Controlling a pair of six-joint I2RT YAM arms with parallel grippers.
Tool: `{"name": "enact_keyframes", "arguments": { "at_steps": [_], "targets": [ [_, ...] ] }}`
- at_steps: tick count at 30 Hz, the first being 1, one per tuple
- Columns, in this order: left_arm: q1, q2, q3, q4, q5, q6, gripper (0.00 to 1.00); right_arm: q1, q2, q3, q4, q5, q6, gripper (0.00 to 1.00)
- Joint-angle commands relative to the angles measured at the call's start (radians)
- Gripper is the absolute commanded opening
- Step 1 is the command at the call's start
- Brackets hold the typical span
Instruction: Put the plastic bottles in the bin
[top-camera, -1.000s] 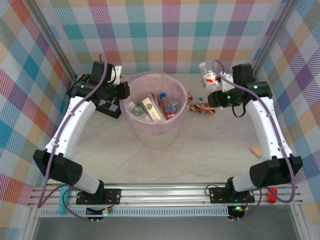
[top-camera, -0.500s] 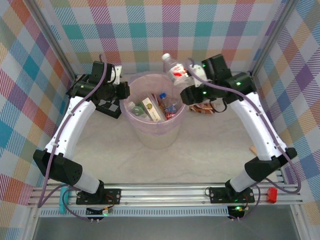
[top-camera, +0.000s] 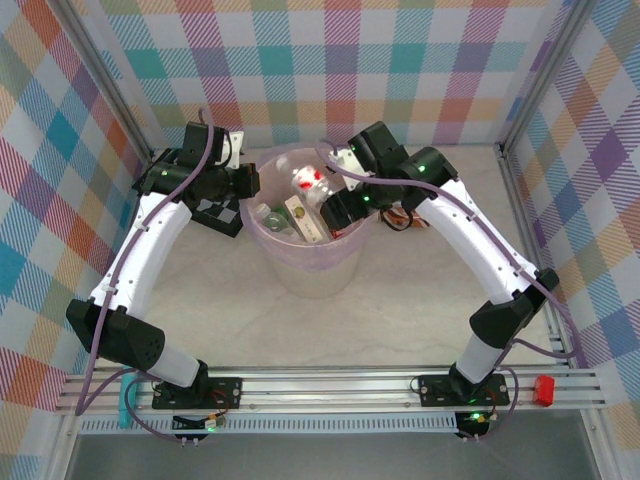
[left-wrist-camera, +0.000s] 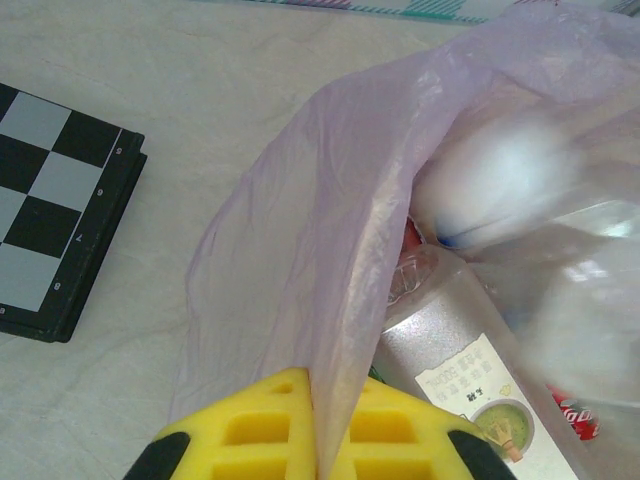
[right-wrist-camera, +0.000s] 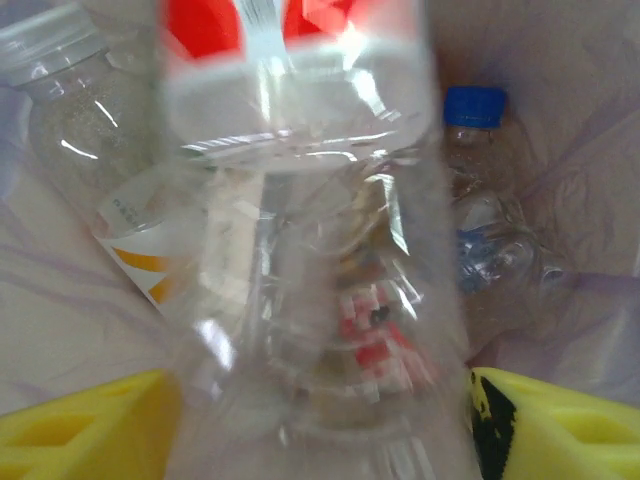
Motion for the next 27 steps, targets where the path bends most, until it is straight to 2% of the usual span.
{"name": "enact_keyframes", "arguments": {
  "at_steps": [1, 2, 5, 15, 20, 27],
  "targets": [
    [0.008, 0.002, -0.029, -0.058, 0.047, -0.026, 0.00, 0.002, 0.006, 0.045, -0.054, 0.022, -0.015, 0.82],
    [0.008, 0.002, -0.030, -0.058, 0.047, -0.026, 0.00, 0.002, 0.009, 0.065, -0.061, 0.027, -0.025, 0.85],
    [0.008, 0.003, -0.030, -0.057, 0.047, -0.025, 0.00, 0.001, 0.024, 0.125, -0.075, 0.040, -0.042, 0.85],
    [0.008, 0.001, -0.037, -0.053, 0.048, -0.029, 0.00, 0.051, 0.214, 0.302, -0.048, 0.034, -0.071, 0.66],
    [0.008, 0.000, -0.036, -0.055, 0.048, -0.029, 0.00, 0.052, 0.306, 0.292, -0.013, 0.042, -0.072, 0.59],
    [0.008, -0.009, -0.034, -0.066, 0.040, -0.022, 0.00, 0.051, 0.322, 0.228, 0.029, 0.011, -0.050, 0.58]
  ]
}}
